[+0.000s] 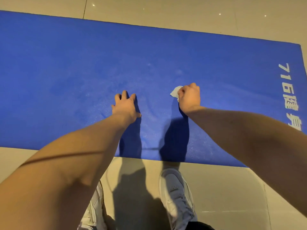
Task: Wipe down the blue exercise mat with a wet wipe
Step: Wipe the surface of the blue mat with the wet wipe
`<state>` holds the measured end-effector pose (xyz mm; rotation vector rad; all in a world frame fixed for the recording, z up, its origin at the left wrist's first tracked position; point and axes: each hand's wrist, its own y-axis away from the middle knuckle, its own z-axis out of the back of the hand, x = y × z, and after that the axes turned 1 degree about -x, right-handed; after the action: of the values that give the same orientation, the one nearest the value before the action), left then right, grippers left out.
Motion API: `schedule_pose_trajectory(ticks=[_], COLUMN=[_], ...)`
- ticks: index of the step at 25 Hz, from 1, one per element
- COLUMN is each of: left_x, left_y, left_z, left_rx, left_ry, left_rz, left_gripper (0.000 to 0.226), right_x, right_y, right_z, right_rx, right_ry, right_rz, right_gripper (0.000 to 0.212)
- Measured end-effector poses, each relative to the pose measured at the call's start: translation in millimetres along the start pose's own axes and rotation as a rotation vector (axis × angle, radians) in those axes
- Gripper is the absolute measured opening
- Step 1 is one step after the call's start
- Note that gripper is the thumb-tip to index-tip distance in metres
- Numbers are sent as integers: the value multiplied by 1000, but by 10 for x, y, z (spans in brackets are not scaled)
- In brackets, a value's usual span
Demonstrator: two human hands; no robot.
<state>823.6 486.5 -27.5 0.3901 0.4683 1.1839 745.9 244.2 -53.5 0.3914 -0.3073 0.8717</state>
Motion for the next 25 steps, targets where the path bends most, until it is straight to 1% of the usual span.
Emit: schedule_pose_trajectory(ticks=[2,4,6,8,9,11,13,14,15,17,19,20,21,23,25], left_x=[-23,-27,-31,-34,-36,-59,-85,-95,-101,-96,-82,-74,-66,-59,-57], left_y=[-25,-18,-8,5,10,14,27,31,29,34,37,41,39,33,30], left_z=[-19,-10,3,11,10,10,21,24,25,14,1,-3,-4,-3,-4], left_rx=[53,64,76,80,80,79,81,82,81,74,68,71,75,80,79], left_ry=[-55,-93,-114,-136,-143,-151,-160,-165,-168,-166,-176,-180,-180,-179,-184], left_rz=[14,15,18,27,33,45,59,64,65,65,61,56,51,49,46], left_gripper=[88,93,95,95,95,94,95,95,95,96,95,95,96,96,96], right_x=[19,-9,-73,-92,-63,67,254,351,461,667,614,513,413,128,-105], right_y=[80,90,49,10,8,44,201,299,409,624,574,436,295,-12,-172], right_z=[-155,-190,-174,-155,-160,-256,-399,-500,-583,-690,-631,-559,-465,-202,-34], right_rx=[-1,43,51,33,31,15,46,89,140,196,120,65,36,-10,-49], right_ry=[-50,-22,17,-65,-67,0,8,-19,-32,24,95,143,169,235,242], right_rz=[78,204,269,182,133,148,241,315,389,555,614,585,502,274,118], right_gripper=[24,19,22,30,33,31,23,20,20,33,42,42,39,33,31])
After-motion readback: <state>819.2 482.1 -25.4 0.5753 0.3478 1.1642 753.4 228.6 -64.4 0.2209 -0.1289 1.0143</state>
